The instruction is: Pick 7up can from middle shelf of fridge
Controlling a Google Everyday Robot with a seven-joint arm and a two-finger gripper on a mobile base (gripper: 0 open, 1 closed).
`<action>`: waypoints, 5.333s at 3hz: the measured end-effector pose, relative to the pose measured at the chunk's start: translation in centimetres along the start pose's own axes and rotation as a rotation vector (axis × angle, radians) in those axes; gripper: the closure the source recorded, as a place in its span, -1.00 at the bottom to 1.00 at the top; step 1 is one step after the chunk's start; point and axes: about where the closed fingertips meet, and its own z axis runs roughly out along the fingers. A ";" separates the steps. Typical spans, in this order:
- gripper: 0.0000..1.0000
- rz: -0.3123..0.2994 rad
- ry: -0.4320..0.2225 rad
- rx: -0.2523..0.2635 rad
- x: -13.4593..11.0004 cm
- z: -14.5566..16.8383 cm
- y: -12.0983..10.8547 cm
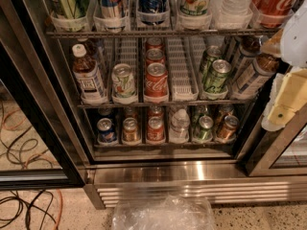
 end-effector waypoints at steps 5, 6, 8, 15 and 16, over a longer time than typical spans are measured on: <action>-1.00 0.190 -0.273 0.023 -1.4 5.2 5.0; -1.00 0.194 -0.236 0.034 -0.7 4.4 5.3; -1.00 0.290 -0.402 0.213 -3.4 1.4 4.1; -1.00 0.275 -0.632 0.374 -16.6 8.5 1.3; -1.00 0.249 -0.600 0.382 -15.5 7.3 1.2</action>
Offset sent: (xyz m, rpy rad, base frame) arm 0.0266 0.0562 0.0002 0.5758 -0.3955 -0.2352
